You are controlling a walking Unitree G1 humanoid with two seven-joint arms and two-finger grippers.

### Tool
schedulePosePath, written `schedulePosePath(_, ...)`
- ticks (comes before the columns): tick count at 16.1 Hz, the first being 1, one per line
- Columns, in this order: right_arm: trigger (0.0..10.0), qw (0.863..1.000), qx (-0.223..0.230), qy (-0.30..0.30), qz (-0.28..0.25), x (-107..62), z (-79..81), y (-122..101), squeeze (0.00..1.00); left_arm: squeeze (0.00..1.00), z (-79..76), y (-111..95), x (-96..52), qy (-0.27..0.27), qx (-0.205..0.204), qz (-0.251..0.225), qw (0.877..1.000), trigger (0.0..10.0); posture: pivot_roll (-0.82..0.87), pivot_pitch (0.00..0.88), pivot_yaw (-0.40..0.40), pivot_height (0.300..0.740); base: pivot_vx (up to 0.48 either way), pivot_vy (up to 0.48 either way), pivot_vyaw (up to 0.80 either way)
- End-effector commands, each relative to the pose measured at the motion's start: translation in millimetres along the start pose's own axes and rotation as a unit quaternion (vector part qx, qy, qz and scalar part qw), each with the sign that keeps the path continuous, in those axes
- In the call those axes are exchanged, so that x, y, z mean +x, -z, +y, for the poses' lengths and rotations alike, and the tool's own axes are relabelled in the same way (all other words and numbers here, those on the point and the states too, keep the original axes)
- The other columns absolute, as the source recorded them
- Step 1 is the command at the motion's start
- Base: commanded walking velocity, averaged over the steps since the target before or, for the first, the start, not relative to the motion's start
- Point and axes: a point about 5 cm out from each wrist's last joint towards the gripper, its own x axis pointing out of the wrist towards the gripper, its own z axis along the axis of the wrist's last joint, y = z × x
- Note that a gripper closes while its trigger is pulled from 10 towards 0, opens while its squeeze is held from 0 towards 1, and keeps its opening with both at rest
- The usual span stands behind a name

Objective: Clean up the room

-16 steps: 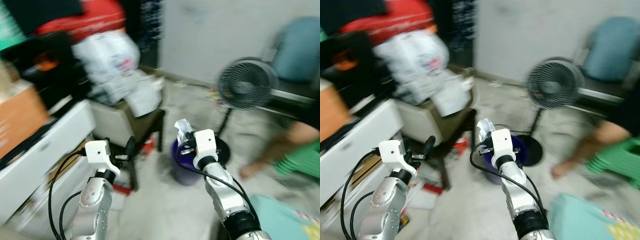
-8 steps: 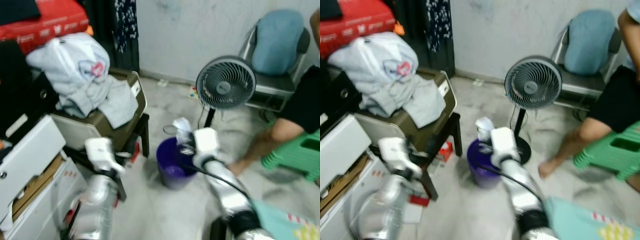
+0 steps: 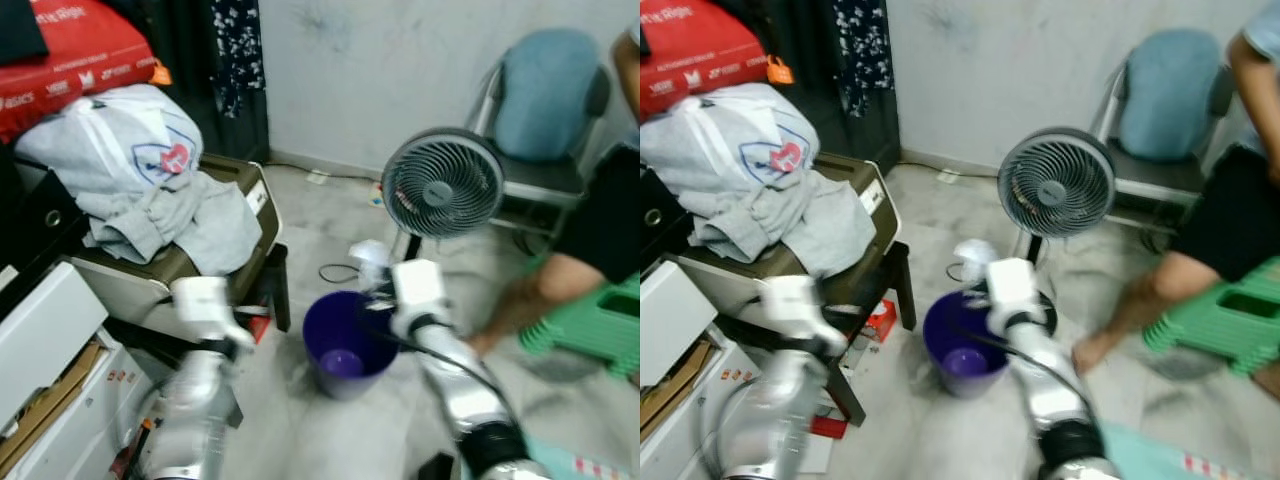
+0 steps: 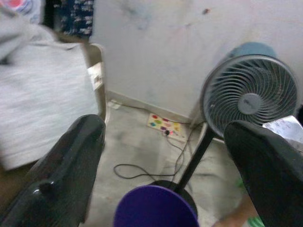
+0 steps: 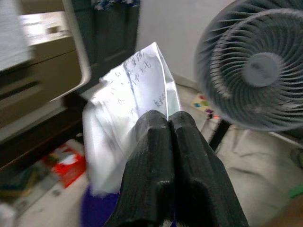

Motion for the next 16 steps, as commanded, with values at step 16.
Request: schedulePosePath(16, 10.0, 1.000, 0.003, -0.019, -0.011, 6.1, 13.7, -7.8, 0.00, 0.00, 7.6, -1.2, -0.2, -0.020, 0.007, 0.001, 1.000, 10.0, -0.06, 0.000, -0.026, 0.740, 0.357, 0.000, 0.00)
